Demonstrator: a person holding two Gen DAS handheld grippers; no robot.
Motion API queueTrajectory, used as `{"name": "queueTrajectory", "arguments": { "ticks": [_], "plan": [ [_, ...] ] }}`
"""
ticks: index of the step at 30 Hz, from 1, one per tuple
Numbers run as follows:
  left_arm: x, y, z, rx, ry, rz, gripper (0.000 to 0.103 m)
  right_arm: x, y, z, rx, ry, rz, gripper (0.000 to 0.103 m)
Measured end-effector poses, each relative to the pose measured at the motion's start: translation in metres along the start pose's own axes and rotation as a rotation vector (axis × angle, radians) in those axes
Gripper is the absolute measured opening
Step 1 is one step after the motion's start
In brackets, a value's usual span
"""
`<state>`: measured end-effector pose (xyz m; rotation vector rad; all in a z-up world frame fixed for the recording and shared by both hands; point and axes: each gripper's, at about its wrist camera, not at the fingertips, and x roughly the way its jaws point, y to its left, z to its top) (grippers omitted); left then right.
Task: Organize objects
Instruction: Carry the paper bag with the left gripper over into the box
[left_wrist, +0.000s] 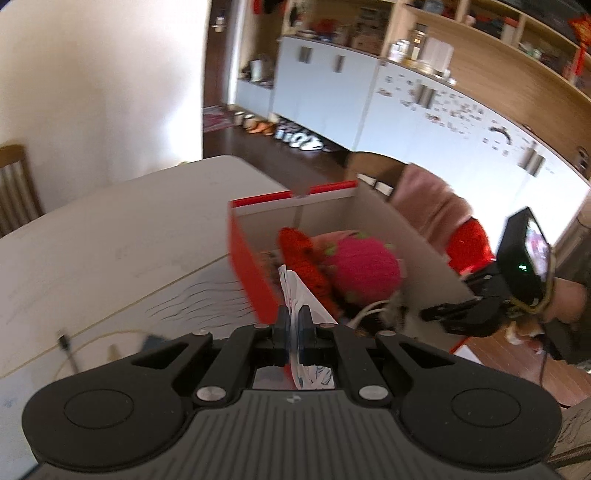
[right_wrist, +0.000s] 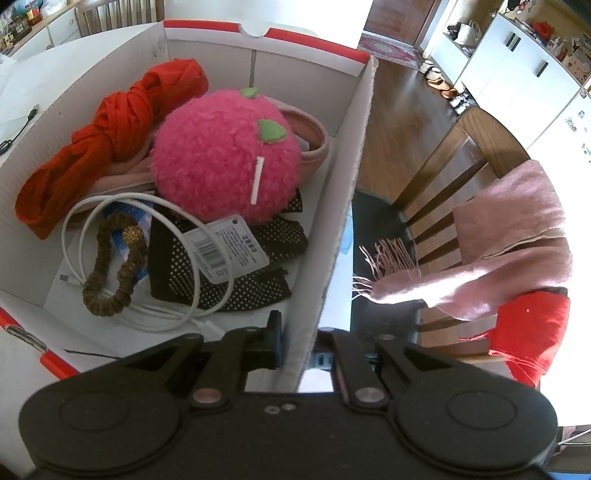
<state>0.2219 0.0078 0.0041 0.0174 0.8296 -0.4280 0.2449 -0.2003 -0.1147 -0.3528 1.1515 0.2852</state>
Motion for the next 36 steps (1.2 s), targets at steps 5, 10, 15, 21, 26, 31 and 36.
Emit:
{"name": "queueTrajectory", "arguments": {
  "ticks": [5, 10, 15, 21, 26, 31, 36],
  "plan": [
    [0.012, -0.029, 0.009, 0.046, 0.004, -0.056, 0.003, 0.0, 0.0, 0.0, -0.001, -0.005, 0.004, 0.007],
    [0.037, -0.053, 0.014, 0.082, 0.039, -0.099, 0.003, -0.001, 0.001, 0.0, 0.001, -0.007, 0.01, 0.007],
    [0.071, -0.072, 0.012, 0.119, 0.1, -0.106, 0.003, -0.002, 0.0, 0.0, 0.003, -0.013, 0.011, 0.007],
    [0.105, -0.078, 0.004, 0.14, 0.189, -0.116, 0.003, -0.004, -0.001, -0.002, 0.009, -0.023, 0.012, 0.007],
    [0.121, -0.082, -0.007, 0.175, 0.248, -0.101, 0.003, -0.004, -0.003, -0.002, 0.013, -0.025, 0.014, 0.007],
    [0.128, -0.081, -0.013, 0.195, 0.274, -0.078, 0.003, -0.004, -0.003, -0.003, 0.016, -0.026, 0.016, 0.007],
    [0.13, -0.081, -0.015, 0.213, 0.289, -0.064, 0.009, -0.004, -0.003, -0.003, 0.016, -0.026, 0.017, 0.007]
  ]
}}
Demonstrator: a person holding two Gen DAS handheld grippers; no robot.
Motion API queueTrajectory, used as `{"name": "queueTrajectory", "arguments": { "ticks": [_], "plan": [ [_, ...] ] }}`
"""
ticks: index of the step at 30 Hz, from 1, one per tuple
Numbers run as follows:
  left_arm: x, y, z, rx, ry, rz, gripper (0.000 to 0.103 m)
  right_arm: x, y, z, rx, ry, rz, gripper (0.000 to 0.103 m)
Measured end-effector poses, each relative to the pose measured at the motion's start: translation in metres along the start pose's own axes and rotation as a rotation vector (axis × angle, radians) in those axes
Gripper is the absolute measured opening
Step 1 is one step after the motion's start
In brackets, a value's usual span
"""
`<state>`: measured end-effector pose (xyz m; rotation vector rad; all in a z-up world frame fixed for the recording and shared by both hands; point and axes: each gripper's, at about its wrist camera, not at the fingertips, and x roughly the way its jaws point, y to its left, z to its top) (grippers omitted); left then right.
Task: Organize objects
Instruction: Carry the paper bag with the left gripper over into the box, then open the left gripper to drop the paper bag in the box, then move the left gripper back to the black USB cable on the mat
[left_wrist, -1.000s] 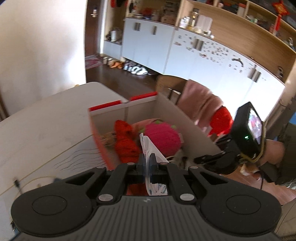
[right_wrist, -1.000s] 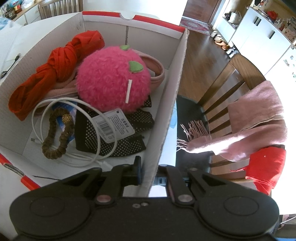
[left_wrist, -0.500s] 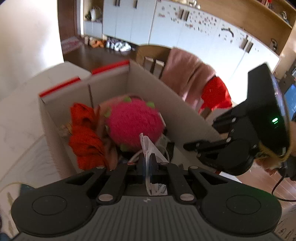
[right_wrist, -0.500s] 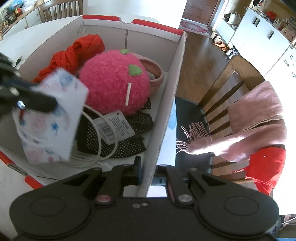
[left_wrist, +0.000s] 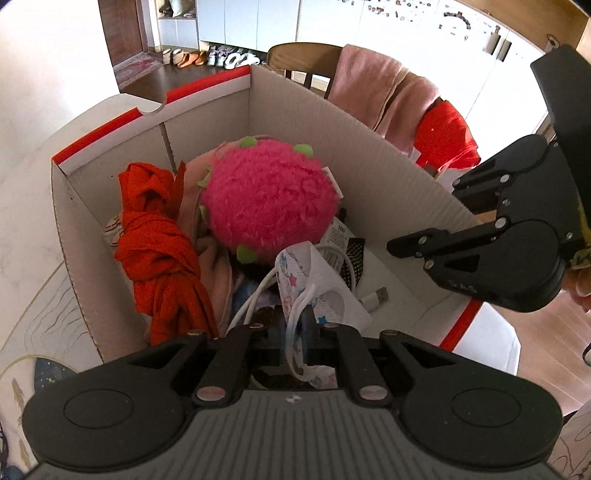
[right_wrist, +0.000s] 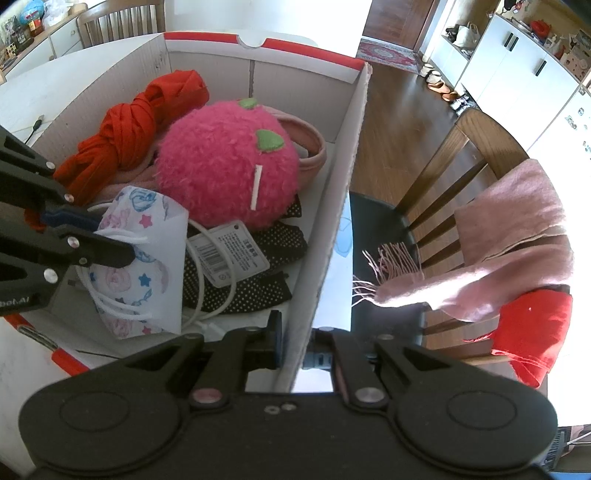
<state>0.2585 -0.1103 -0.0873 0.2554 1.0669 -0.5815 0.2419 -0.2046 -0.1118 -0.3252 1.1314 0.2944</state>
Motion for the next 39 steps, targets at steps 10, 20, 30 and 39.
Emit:
{"name": "queueTrajectory", "arguments": {
  "ticks": [10, 20, 30, 39],
  "plan": [
    [-0.015, -0.002, -0.005, -0.013, -0.046, -0.027, 0.062, 0.0, 0.0, 0.0, 0.002, 0.001, 0.0, 0.007],
    [-0.056, 0.002, -0.008, -0.055, -0.129, -0.023, 0.069, 0.0, 0.0, -0.001, 0.005, 0.004, 0.002, 0.007],
    [-0.099, 0.035, -0.034, -0.161, -0.218, 0.049, 0.076, -0.003, 0.002, -0.001, -0.001, 0.008, -0.005, 0.007],
    [-0.123, 0.101, -0.079, -0.305, -0.219, 0.214, 0.082, -0.005, 0.003, 0.001, -0.012, 0.023, -0.012, 0.01]
  ]
}}
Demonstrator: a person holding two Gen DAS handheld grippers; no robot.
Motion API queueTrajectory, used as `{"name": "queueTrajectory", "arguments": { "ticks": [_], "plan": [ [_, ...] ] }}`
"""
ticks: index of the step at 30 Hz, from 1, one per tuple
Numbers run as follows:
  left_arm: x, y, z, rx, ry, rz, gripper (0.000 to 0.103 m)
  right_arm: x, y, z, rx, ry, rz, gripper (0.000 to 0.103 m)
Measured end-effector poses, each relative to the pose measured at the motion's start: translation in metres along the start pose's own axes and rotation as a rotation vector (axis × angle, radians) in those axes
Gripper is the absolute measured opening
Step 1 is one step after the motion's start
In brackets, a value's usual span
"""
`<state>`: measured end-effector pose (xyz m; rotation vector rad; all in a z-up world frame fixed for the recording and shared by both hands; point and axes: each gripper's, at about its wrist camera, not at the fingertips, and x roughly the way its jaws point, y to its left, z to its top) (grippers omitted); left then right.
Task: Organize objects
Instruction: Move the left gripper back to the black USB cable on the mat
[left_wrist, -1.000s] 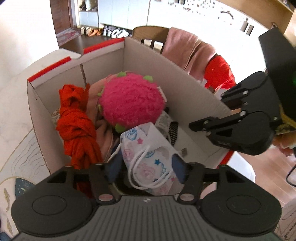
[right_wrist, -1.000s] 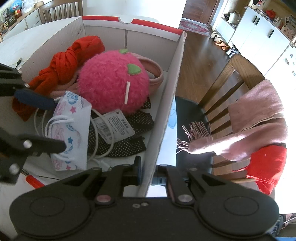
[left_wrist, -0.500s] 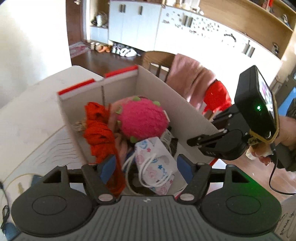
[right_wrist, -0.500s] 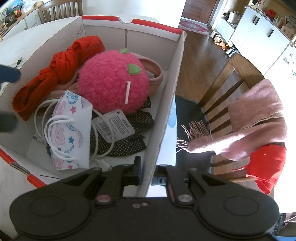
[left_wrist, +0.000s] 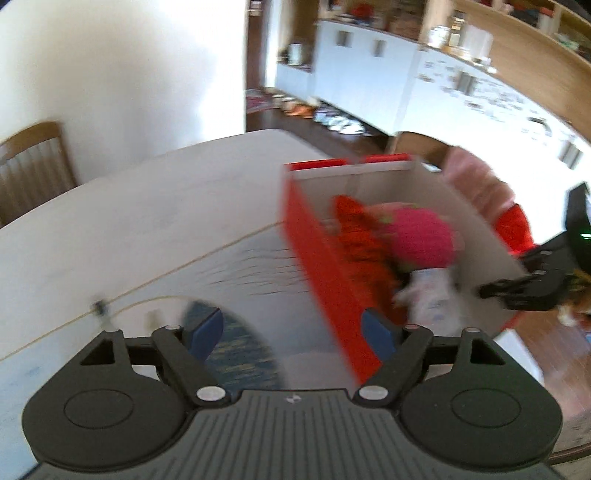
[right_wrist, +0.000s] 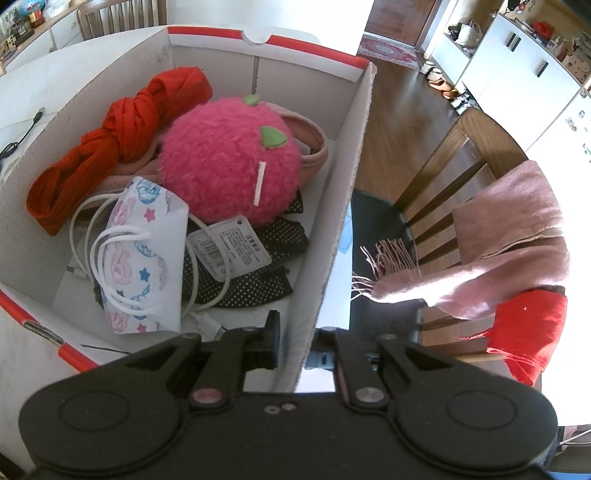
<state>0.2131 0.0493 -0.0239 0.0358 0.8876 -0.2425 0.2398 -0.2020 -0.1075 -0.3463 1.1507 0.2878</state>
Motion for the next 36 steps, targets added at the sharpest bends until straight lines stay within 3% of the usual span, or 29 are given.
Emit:
{"name": "queueTrajectory", "arguments": {
  "ticks": [7, 10, 14, 23, 36],
  "plan": [
    [0.014, 0.079, -0.025, -0.071, 0.067, 0.171, 0.084, -0.001, 0.004, 0.003, 0.001, 0.015, -0.017, 0.011],
    [0.026, 0.107, -0.036, -0.096, 0.112, 0.204, 0.085, 0.0, 0.004, 0.003, -0.002, 0.023, -0.024, 0.011],
    [0.04, 0.129, -0.049, -0.058, 0.156, 0.233, 0.085, 0.0, 0.006, 0.004, -0.001, 0.032, -0.034, 0.011],
    [0.065, 0.164, -0.06, -0.113, 0.189, 0.215, 0.085, 0.001, 0.007, 0.004, 0.008, 0.048, -0.047, 0.011],
    [0.081, 0.179, -0.063, -0.135, 0.2, 0.188, 0.083, 0.004, 0.008, 0.006, 0.008, 0.061, -0.059, 0.011]
  ]
}}
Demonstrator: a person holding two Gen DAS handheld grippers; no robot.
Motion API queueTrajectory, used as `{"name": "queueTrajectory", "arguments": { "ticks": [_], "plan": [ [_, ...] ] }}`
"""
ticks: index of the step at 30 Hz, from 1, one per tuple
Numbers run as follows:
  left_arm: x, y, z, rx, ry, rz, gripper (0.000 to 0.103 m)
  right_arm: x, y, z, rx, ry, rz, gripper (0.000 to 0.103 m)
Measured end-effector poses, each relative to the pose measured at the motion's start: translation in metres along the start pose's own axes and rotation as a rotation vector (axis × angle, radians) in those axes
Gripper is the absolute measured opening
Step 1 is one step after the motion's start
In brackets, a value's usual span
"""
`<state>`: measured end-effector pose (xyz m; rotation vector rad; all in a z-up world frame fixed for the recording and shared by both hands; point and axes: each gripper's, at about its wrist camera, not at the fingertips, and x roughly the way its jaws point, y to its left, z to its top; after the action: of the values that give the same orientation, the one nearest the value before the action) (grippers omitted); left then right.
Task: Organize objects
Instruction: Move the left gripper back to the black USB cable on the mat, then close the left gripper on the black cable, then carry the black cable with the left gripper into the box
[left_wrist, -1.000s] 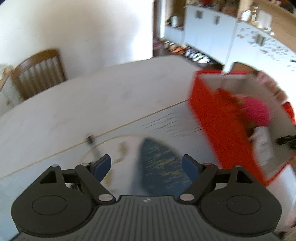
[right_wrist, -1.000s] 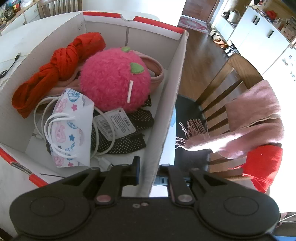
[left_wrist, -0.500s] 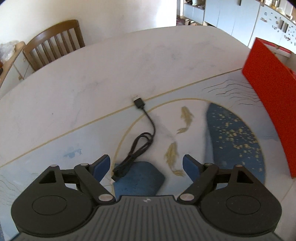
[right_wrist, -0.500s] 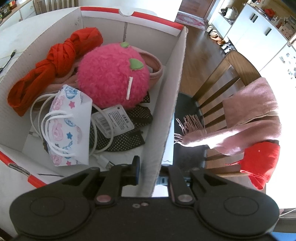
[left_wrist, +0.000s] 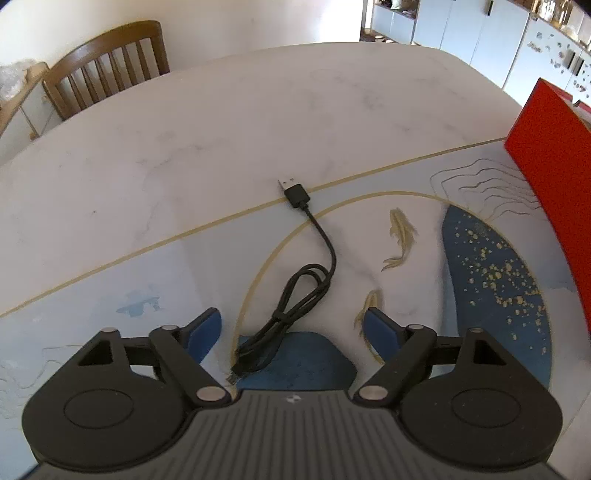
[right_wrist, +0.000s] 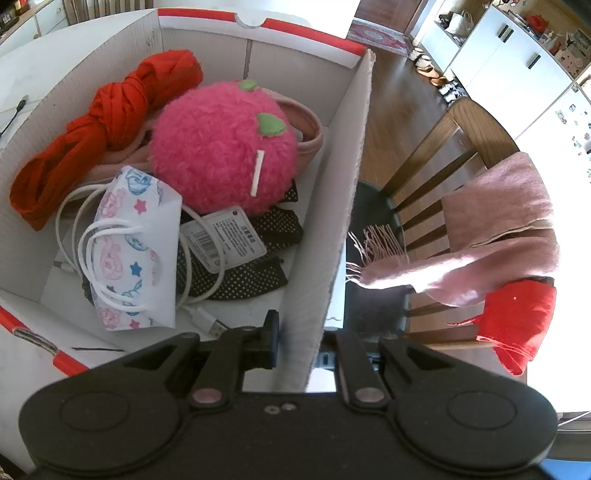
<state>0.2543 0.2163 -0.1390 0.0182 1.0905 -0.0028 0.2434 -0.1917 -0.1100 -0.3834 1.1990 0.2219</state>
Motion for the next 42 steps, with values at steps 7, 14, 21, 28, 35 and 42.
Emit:
{"name": "queueTrajectory", "arguments": {
  "ticks": [7, 14, 21, 28, 35, 42],
  "plan": [
    [-0.004, -0.002, 0.005, 0.009, -0.016, -0.001, 0.035, 0.0, -0.001, 0.0, 0.005, -0.002, -0.001, 0.011],
    [-0.008, -0.021, 0.006, 0.062, -0.008, 0.031, 0.01, 0.0, -0.001, -0.001, 0.009, -0.006, 0.002, 0.01],
    [-0.026, -0.042, 0.001, 0.023, -0.071, 0.054, 0.008, -0.001, -0.001, -0.001, 0.012, -0.017, 0.006, 0.009],
    [-0.053, -0.067, -0.002, 0.015, -0.115, 0.009, 0.008, -0.001, -0.001, -0.002, 0.01, -0.031, 0.013, 0.009],
    [-0.082, -0.098, -0.003, 0.023, -0.166, -0.03, 0.008, -0.002, -0.003, -0.004, 0.007, -0.042, 0.024, 0.008],
    [-0.121, -0.132, -0.002, 0.071, -0.226, -0.096, 0.008, -0.002, -0.004, -0.005, -0.003, -0.05, 0.029, 0.008]
  ]
}}
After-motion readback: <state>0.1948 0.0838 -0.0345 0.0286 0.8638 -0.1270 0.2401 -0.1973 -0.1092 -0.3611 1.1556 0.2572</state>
